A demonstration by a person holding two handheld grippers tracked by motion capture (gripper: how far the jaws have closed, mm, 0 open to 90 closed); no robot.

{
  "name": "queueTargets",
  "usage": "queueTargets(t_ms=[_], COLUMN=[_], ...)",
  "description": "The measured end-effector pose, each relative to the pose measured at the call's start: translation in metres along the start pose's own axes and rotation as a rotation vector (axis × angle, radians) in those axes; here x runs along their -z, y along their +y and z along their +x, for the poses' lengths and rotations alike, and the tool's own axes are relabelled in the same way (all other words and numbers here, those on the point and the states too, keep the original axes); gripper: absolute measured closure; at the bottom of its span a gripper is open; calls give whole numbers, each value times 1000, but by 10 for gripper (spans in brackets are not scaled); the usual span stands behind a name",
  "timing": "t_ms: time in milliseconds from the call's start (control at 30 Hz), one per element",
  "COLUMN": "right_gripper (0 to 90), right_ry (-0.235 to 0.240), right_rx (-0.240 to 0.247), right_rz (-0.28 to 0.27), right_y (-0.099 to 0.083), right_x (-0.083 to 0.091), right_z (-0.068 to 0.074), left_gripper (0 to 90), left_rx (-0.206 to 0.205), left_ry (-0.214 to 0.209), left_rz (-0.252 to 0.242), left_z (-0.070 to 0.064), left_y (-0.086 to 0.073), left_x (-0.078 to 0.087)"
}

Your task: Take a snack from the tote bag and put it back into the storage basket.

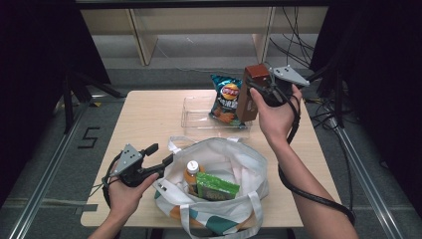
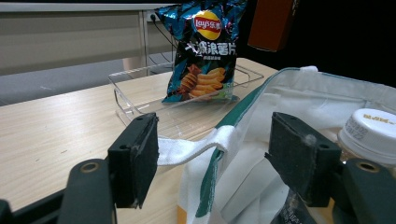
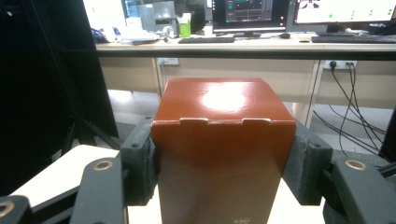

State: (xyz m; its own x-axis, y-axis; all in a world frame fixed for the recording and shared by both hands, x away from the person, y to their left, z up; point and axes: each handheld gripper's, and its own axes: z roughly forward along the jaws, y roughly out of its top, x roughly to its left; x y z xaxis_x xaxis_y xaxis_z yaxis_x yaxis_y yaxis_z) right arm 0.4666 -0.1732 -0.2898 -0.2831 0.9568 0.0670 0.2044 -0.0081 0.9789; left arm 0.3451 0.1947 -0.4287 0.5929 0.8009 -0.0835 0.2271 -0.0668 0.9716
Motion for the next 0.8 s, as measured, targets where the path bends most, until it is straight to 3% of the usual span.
queueTargets(t_ms=[133,233,267,367,600,800], right_gripper=[393,394,393,393,393,393], right_ry=[0,2,-1,-3,0,-15], right_rx=[15,-2,22,-2,15,-14], right_rz=[5,16,13,21,29,38], right_y=[-3,-6,-7,-8,-11,-15], right_x=[-3,-6,-8,-10,-15,-20], right_z=[-1,0,-1,0,0,1], left_gripper=[328,328,328,328,329,329], left_rx=[-1,0,1,1,6,7], left_ry=[0,-1,0,0,2,2], left_rz=[0,1,0,0,2,2], left_z=[0,0,0,0,1,1], left_y=[0,0,0,0,-1,-1], left_x=[0,0,0,0,0,0])
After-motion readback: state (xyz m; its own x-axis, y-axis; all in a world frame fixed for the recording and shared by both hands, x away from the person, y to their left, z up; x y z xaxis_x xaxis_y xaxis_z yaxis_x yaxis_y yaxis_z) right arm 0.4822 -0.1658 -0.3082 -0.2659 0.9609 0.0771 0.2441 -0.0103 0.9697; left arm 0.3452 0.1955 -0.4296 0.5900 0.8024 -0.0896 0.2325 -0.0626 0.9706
